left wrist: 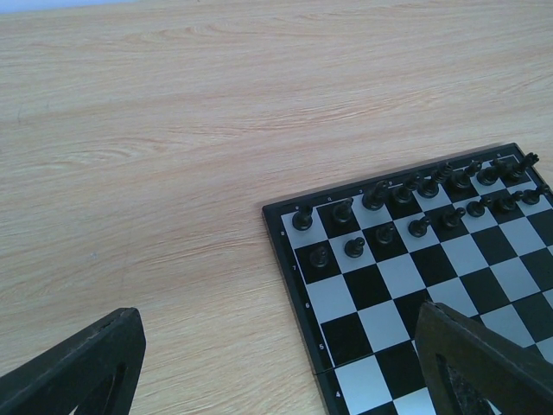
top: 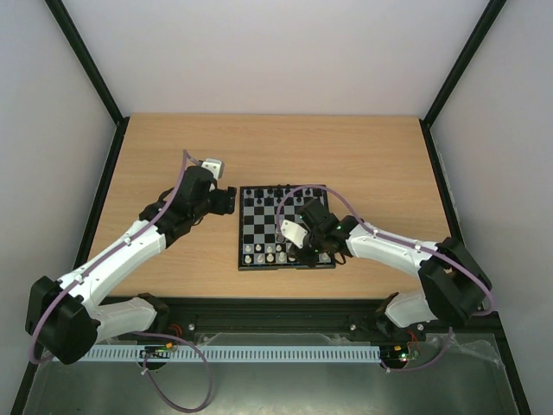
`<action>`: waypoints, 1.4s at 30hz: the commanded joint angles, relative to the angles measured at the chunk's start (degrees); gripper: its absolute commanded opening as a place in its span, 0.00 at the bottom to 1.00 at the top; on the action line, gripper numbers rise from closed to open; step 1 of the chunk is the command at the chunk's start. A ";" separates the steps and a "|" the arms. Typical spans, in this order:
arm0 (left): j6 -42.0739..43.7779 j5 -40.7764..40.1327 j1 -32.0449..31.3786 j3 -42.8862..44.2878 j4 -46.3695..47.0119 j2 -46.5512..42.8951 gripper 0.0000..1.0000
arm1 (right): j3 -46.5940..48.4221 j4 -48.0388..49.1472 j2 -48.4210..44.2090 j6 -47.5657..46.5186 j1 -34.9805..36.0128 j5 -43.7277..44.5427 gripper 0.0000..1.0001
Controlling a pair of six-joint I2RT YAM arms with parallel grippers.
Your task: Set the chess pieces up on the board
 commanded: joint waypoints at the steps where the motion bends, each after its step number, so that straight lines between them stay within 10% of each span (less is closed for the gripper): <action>1: 0.69 0.40 0.31 0.06 0.19 0.24 0.88 | -0.88 0.56 1.11 -0.01 0.48 0.72 0.09; 30: 0.96 0.97 0.32 0.15 0.01 0.58 0.88 | -0.06 -1.28 0.36 0.78 0.46 1.87 0.31; 42: 0.69 1.39 0.31 0.08 0.09 0.31 0.88 | -0.40 -4.22 -14.23 2.15 -4.88 4.18 0.44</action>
